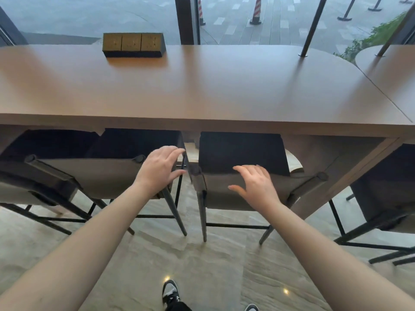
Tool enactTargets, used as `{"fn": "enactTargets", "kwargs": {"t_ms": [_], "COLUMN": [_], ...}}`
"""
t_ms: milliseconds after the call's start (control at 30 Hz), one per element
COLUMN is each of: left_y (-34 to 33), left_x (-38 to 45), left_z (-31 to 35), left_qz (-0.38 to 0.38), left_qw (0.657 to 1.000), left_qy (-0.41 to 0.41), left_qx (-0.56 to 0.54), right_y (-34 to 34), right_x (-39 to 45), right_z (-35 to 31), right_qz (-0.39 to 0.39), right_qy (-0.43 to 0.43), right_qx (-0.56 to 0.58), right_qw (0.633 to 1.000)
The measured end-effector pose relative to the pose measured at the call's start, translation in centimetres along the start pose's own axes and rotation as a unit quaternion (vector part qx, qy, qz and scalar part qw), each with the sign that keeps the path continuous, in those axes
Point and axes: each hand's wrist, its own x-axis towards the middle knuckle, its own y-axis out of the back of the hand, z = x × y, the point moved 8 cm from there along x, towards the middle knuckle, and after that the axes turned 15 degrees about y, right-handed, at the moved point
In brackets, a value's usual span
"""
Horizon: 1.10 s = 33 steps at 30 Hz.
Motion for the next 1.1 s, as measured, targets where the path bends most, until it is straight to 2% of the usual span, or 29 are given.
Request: {"fn": "enactTargets", "kwargs": {"t_ms": [133,267,333,533,867,1100], "left_y": [1.1,-0.9,-2.1,-5.0,-6.8,-6.9], "left_x": [0.7,1.9,2.0,2.2,3.4,3.8], "left_z": [-5.9,-11.9,-13.9,-15.5,-15.5,-15.5], "left_qz": [0.014,-0.108,-0.166,-0.235,-0.234,-0.252], "left_qw": [0.999,0.991,0.983,0.971,0.971,0.967], "left_qy": [0.028,0.063,0.068,0.044,0.035,0.037], "left_qx": [0.022,0.038,0.035,0.026,0.025,0.025], "right_y": [-2.9,-6.4,-7.8,-8.7,-8.0,-9.3], "right_x": [4.5,8.5,9.4,9.4,10.0,11.9], "right_z": [-4.8,-7.5,-7.6,-7.9,-8.6,-8.0], "right_qz": [-0.018,-0.051,-0.086,-0.102,-0.056,-0.109], "right_qy": [0.010,-0.034,-0.059,-0.085,-0.055,-0.049], "right_qx": [0.024,0.054,0.019,-0.086,-0.118,-0.083], "right_qw": [1.000,0.997,0.994,0.987,0.990,0.989]}}
